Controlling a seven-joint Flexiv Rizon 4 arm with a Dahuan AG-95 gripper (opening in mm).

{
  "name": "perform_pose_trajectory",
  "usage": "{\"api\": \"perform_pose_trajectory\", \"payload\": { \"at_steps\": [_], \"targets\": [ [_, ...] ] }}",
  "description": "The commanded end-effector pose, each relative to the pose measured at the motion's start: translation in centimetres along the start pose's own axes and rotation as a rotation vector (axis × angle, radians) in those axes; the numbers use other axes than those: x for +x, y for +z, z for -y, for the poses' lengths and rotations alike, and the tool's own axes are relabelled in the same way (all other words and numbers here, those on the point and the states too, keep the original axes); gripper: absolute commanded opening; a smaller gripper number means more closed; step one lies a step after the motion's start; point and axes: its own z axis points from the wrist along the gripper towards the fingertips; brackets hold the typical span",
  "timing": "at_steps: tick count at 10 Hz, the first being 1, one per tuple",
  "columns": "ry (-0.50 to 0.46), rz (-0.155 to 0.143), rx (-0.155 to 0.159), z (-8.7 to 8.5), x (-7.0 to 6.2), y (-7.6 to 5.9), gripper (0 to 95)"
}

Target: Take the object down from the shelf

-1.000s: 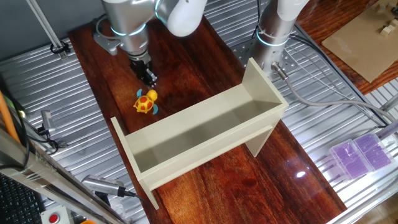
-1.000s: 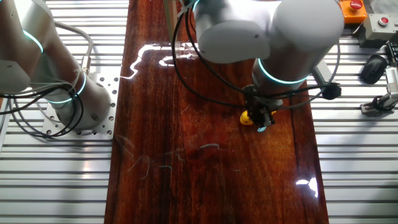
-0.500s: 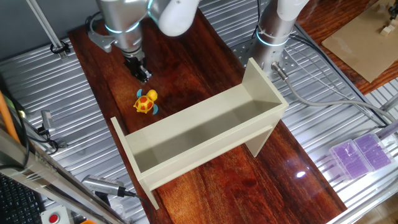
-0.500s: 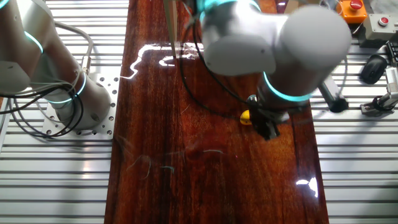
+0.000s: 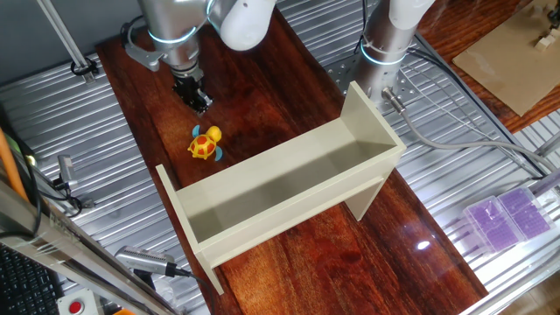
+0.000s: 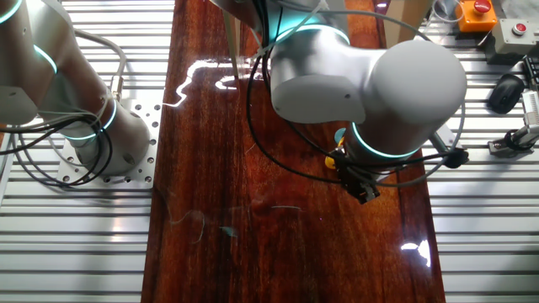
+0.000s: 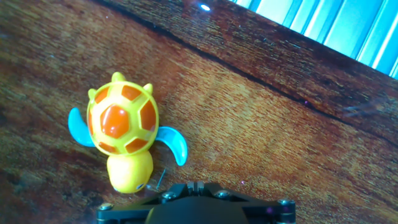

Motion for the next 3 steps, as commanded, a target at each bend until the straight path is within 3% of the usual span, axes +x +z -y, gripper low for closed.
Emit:
{"api": "perform_pose_trajectory", "payload": {
  "at_steps": [1,3],
  "targets": [
    [0.027,-0.007,0.0,-0.02,0.05,-0.02,0.0],
    [0.029,-0.007,0.0,-0.02,0.05,-0.02,0.0]
  ]
}}
